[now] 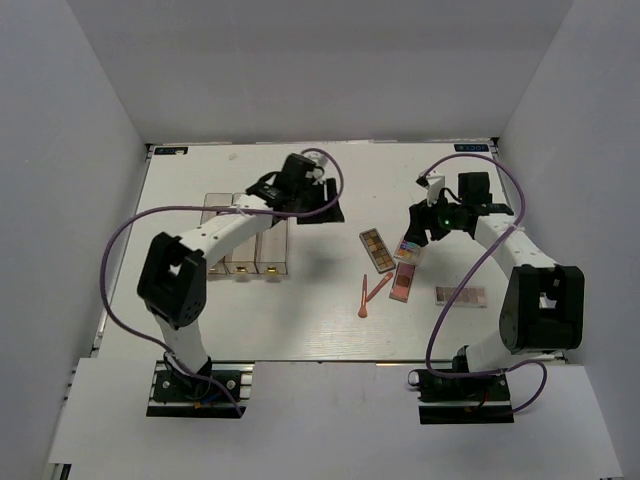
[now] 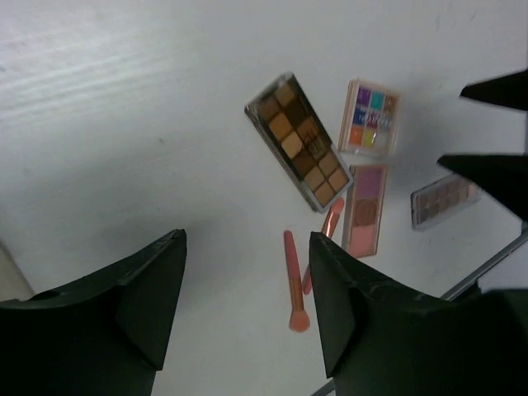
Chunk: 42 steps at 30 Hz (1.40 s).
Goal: Organize the makeup
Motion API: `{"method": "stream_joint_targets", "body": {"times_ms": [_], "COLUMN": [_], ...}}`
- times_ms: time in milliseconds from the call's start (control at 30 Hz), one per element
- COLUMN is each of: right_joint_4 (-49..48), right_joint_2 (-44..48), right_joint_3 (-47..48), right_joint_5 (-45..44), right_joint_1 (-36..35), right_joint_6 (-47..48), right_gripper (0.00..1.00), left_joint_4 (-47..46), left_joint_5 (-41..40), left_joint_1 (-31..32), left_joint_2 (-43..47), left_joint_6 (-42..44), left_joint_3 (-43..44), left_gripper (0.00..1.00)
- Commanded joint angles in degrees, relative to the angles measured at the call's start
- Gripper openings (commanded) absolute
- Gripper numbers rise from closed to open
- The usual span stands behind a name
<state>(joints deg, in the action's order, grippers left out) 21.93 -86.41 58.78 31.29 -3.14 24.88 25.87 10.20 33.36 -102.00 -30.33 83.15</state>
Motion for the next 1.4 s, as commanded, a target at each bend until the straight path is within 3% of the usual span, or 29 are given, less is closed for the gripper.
{"method": "stream_joint_targets", "body": {"times_ms": [0,133,333,567,633,667,700,1367], "right_joint_4": [-2.51,-2.51,-2.51,-2.69,-2.77,-2.95,-3.04,-4.36], "right_joint_2": [-0.60,-0.78,-1.83,-1.92,-1.74,-1.74,-1.66,-1.48], "right_joint_3": [2.47,2.30,2.47,2.74,2.48,2.39,2.13,0.01], "right_joint_5": [-7.55,-10.19,-10.90,-10.98,-11.16,-11.16,-11.16,-8.79], "right_joint_1": [-0.03,0.06,0.06,0.23,0.15,0.06,0.06,0.32], "right_joint_6": [-3.79,-4.05,-5.81,-6.95,-7.22,-7.31,-7.39,-8.80], "right_gripper": [0.68,0.68,0.75,0.76,0.77,0.77,0.77,0.76], "left_joint_4": [4.01,7.35,12.61,20.01,19.75,19.14,19.31,16.67], "left_joint_5": [-3.25,-7.99,-14.06,-15.99,-15.91,-16.08,-16.61,-16.35], "left_joint_1": [4.67,9.25,14.18,14.71,14.71,14.71,15.23,15.77], "left_joint_2": [-2.05,-7.24,-15.41,-25.97,-27.11,-27.12,-27.38,-32.39], "left_joint_6": [-2.10,-4.91,-9.74,-17.48,-18.89,-19.85,-20.38,-23.11], "left_joint_3": [5.25,9.39,16.75,31.53,32.51,32.42,32.51,34.62], "left_gripper": [0.72,0.72,0.72,0.72,0.74,0.86,0.88,0.94]}}
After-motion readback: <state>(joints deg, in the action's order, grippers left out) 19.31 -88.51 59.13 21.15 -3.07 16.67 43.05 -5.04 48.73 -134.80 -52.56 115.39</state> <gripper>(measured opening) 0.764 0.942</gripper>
